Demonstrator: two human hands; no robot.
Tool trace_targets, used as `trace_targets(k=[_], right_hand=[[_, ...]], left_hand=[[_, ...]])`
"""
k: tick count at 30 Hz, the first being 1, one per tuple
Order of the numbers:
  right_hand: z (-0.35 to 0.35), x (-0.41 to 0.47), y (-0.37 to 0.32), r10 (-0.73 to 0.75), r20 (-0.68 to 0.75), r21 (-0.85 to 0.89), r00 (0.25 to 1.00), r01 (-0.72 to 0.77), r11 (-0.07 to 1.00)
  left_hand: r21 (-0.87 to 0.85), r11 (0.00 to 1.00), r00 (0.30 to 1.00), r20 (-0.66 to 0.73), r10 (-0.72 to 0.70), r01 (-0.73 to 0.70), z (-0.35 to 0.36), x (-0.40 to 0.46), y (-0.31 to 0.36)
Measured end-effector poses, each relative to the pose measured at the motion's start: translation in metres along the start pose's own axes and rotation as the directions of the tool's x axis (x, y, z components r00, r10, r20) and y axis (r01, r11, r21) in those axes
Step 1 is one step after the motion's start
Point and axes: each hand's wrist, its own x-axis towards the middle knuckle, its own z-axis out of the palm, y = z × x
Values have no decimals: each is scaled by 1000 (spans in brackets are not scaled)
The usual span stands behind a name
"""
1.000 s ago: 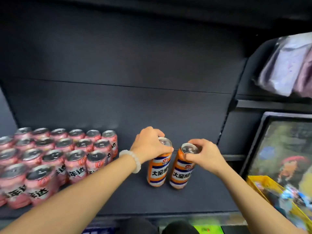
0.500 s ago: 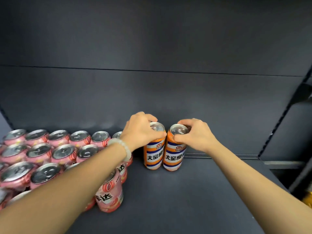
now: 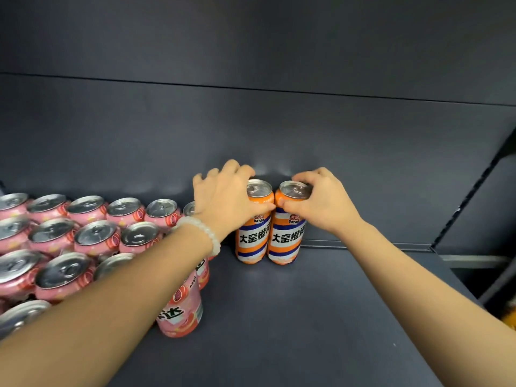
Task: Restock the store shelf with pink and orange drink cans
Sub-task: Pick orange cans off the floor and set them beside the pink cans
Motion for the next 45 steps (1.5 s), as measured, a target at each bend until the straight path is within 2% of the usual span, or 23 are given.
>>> trace_targets(k=[2,7,10,12,15,17,21,23,26,29,36,41,45], right_hand=[[1,0,1,-21,20,-37,1000,21,999],[-1,2,-1,-34,84,-65,996,39,997],[2,0,-4,-23,65,-82,998,28,996],[4,-3,-6,-18,52,-113,999,24,993],[5,-8,-13,-12,78,-209,997,28,978],[3,-14,-17,-11,73,-257,997,30,966],[-23,-39,-25,-127,-57,-312,990,104,944],[-43,-59,-26,-215,-85,-386,973,166,908],[-71,-93,-21,-253,-91,-447,963,187,875],[-99,-136,-8,-209,-66,-502,976,148,852],[-153,-242,41,25,-29,-588,999,-37,808],[-186,-317,83,171,-109,-585,979,-203,786],[-211,-378,120,318,-183,-590,930,-362,722]], left_hand=[[-13,999,998,50,-44,45,-1,3,-2],[-389,917,985,173,-15,82,-6,11,-15],[-438,896,986,169,2,73,-7,8,-19],[-374,926,987,158,15,46,-8,4,-18],[-65,997,983,177,41,-30,-13,-3,-9],[35,998,987,151,47,-53,-19,-10,-1],[92,985,989,41,145,-148,-35,-27,14],[100,976,981,39,189,-192,-44,-41,26],[96,964,967,77,241,-248,-55,-66,49],[79,943,942,117,314,-324,-63,-96,77],[-49,871,856,166,490,-489,-55,-159,160],[-129,776,751,197,630,-617,-38,-202,235],[-213,680,643,221,733,-702,-21,-239,293]])
